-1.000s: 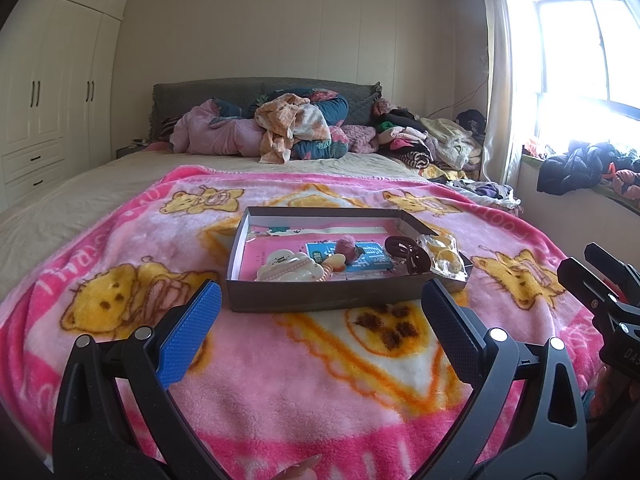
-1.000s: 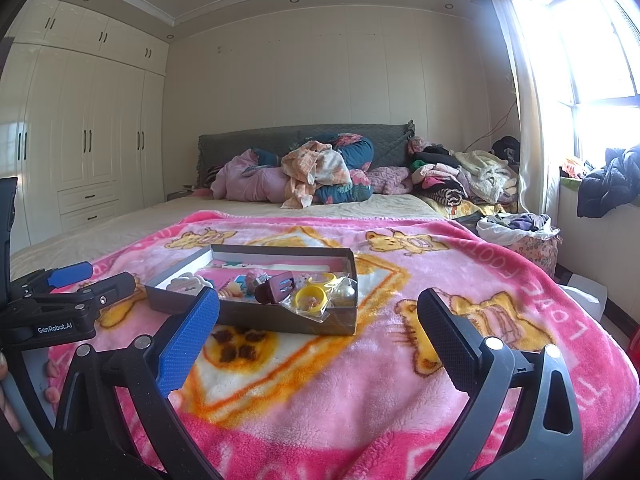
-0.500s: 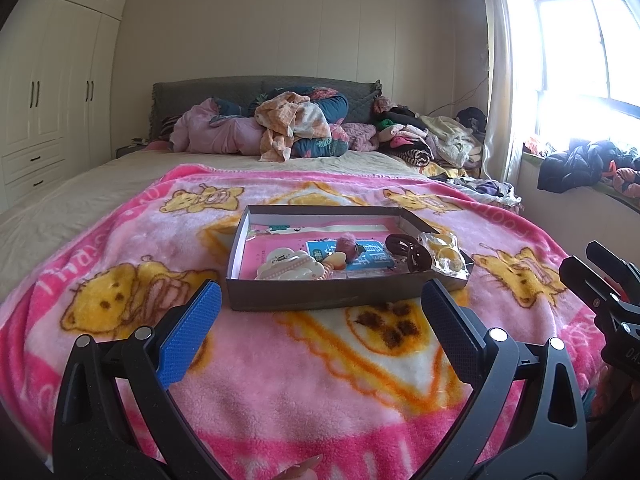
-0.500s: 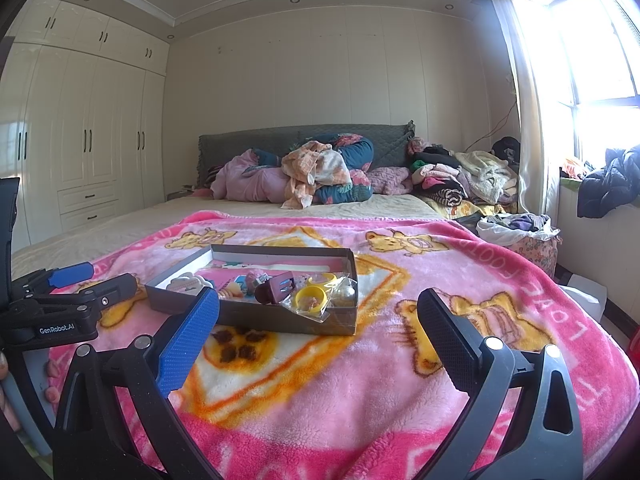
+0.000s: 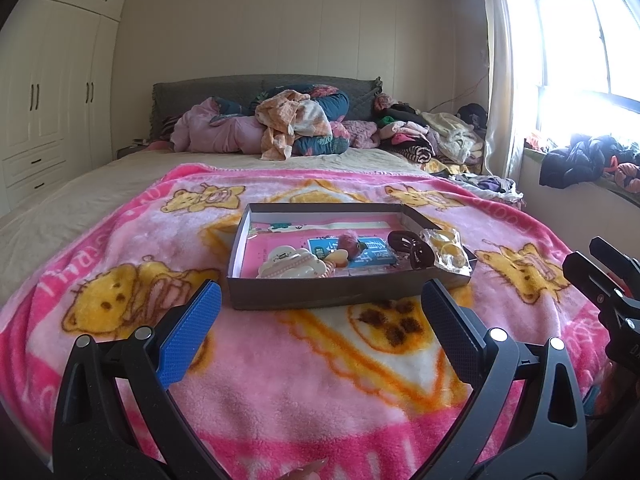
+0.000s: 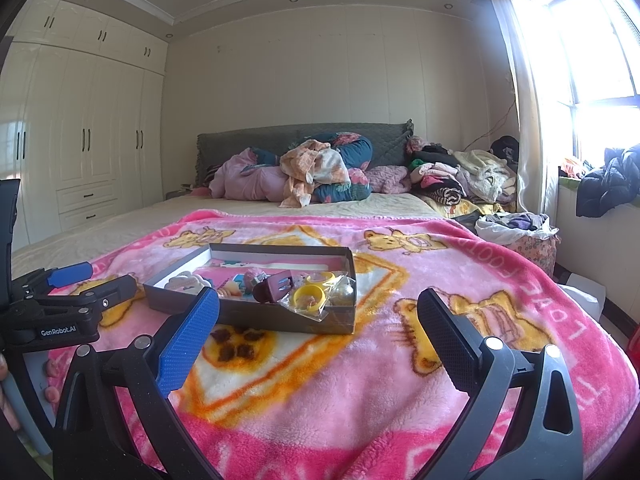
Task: Organize jewelry
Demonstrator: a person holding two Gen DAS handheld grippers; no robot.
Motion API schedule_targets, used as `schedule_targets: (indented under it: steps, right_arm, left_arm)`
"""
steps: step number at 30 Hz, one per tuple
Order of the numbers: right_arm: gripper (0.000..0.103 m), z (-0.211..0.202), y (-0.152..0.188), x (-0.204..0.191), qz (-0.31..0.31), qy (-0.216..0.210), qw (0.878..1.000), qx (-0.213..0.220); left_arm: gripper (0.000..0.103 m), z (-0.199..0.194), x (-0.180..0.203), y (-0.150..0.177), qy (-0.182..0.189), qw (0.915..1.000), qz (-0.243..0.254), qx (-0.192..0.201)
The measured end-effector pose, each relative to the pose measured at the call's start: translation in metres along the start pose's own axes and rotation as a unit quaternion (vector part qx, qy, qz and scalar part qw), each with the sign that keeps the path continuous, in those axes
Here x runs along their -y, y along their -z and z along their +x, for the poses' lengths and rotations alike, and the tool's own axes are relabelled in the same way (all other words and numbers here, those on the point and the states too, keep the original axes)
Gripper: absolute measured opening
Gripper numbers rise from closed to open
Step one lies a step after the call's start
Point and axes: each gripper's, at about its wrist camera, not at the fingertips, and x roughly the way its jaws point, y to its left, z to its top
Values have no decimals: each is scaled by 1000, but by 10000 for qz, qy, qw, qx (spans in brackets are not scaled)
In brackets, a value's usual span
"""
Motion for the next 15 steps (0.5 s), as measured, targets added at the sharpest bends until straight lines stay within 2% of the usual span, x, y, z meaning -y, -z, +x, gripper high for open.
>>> schedule_targets:
  steps: [4,10,11,13,14,15]
  right_arm:
    - [97,1,0,1,44,0,10000,-20]
    - [97,7,-1,12,232,84,9996,-134]
    - [97,11,-2,19,316,137,9993,-175]
    - [97,29,-8,42,530,442,9970,-351]
    - [97,38,-11,50,546,601,9955,-483]
    - [97,59,-14,69,611,928,9906,-793]
  left_arm:
    - [92,1,-6,2,6,10000,-41,-85]
    - [92,9,-29,-2,-193,9992,-307,-157]
    - [92,13,-38,-4,-326,9986,-383,-181]
    - [92,24,-57,-10,-506,9969,-548,-248]
    - [92,35,-77,-13,-749,9944,-647,-359]
    - [92,45,-90,-17,-908,9924,-716,-424]
